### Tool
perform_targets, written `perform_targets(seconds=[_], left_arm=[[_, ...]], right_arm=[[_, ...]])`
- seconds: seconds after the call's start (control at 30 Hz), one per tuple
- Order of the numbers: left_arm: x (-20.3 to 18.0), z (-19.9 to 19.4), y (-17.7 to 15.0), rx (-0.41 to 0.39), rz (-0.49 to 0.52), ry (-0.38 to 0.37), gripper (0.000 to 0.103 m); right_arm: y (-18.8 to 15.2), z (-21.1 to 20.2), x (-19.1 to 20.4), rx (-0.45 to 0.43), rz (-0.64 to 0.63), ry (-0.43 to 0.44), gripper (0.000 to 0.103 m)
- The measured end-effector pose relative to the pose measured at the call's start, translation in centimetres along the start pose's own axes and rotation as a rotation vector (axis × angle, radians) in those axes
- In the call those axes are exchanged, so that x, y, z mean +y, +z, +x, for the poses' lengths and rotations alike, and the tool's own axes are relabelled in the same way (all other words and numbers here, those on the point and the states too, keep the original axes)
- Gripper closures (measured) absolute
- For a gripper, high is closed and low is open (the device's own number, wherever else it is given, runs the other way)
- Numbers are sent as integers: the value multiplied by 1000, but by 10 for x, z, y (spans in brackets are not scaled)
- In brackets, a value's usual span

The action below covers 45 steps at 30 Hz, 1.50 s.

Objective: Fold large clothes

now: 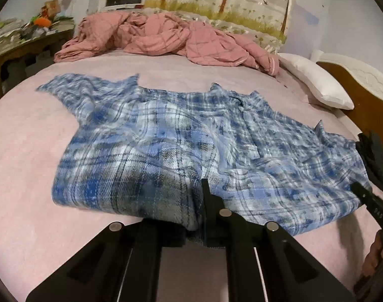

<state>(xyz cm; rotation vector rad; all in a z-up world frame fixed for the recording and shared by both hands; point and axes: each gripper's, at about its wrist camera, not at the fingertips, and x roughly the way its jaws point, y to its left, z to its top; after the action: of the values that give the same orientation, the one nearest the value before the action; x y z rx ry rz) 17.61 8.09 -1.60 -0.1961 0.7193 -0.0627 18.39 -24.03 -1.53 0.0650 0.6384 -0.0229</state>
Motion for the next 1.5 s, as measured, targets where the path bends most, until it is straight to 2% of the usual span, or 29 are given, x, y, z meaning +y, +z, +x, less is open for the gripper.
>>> perform_targets(seconds=[0.17, 0.3, 0.4, 0.53, 0.6, 0.67, 0.7, 0.73, 0.77, 0.8, 0.87, 0.93, 0.97, 1.03, 1.1, 1.17, 1.23, 1.3, 1.4, 1.5], left_arm=[[10, -29, -29, -3, 0, 6, 94], [9, -40, -47, 4, 10, 1, 91], [-4, -51, -56, -46, 78, 32, 80], [-17, -54, -53, -86, 133, 11, 53], [-24, -59, -52, -127, 211, 6, 49], [-26, -67, -53, -187, 254, 29, 38], [-25, -70, -53, -200, 239, 15, 29], [-23, -72, -54, -202, 211, -13, 24], [-21, -75, -54, -207, 178, -42, 23], [-21, -79, -55, -226, 159, -60, 23], [-26, -90, -57, -289, 185, -53, 19], [-33, -101, -62, -376, 226, -17, 5], [-36, -106, -64, -422, 237, 2, 3], [-39, -108, -66, -454, 243, 13, 1], [-44, -102, -67, -433, 256, 1, 1], [-49, -96, -65, -410, 269, 18, 1], [-54, -100, -60, -437, 275, 42, 1], [-60, -114, -46, -506, 263, 24, 1], [-77, -119, -16, -553, 279, -6, 0], [-93, -103, 15, -566, 268, -21, 0]], right_arm=[[-37, -45, 15, -26, -48, 13, 98], [-55, -57, 14, -34, -56, 21, 97], [-53, -54, 7, -29, -36, 34, 96], [-57, -55, 9, -56, -64, 12, 94], [-59, -54, 13, -52, -82, 14, 88], [-62, -57, 15, -49, -87, 29, 78], [-62, -60, 15, -51, -85, 45, 73], [-63, -63, 16, -55, -81, 60, 59], [-63, -67, 16, -67, -74, 85, 45], [-62, -71, 17, -86, -68, 109, 42], [-61, -80, 22, -119, -75, 138, 42], [-61, -90, 27, -165, -93, 147, 39], [-61, -96, 29, -198, -106, 142, 34], [-62, -105, 33, -255, -131, 122, 29], [-61, -112, 35, -292, -149, 111, 28], [-57, -113, 35, -290, -154, 101, 27], [-48, -111, 30, -258, -129, 114, 27], [-35, -116, 17, -276, -90, 121, 27], [-7, -122, -6, -332, -56, 63, 27], [24, -125, -31, -369, -24, 11, 21]])
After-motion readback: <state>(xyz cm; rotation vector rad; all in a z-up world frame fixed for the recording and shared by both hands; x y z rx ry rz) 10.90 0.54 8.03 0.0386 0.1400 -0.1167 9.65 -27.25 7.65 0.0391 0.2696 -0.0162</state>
